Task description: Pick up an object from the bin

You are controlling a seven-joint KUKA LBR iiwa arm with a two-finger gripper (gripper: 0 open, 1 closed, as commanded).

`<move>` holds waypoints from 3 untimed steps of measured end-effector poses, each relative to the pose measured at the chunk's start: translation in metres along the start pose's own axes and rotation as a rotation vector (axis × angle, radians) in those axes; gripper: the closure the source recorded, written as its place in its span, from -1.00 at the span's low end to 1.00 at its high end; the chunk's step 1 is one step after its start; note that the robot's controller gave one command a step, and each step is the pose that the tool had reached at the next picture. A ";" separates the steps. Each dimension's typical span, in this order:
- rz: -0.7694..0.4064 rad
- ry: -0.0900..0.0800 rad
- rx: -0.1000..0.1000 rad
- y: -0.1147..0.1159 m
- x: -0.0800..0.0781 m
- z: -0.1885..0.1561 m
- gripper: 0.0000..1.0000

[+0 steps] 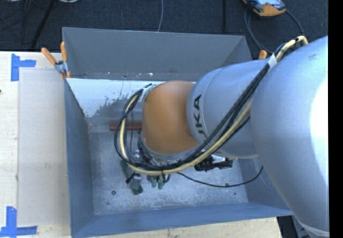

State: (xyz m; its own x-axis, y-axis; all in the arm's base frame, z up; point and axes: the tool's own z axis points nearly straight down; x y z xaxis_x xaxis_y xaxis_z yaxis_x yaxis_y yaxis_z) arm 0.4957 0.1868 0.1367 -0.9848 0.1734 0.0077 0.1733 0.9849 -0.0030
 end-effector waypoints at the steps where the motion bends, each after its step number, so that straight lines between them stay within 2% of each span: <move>1: -0.009 -0.011 -0.005 -0.002 -0.003 -0.029 1.00; 2: -0.202 -0.007 -0.002 -0.034 -0.021 -0.032 1.00; 3: -0.059 -0.009 -0.004 -0.023 0.014 0.064 -1.00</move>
Offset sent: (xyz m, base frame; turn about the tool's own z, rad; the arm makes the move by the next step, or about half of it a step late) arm 0.0393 -0.0967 0.0511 -0.5523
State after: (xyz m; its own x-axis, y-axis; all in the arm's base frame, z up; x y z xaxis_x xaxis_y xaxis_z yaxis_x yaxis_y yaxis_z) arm 0.4776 0.1669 0.0724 -0.9933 0.1153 -0.0014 0.1153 0.9933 0.0007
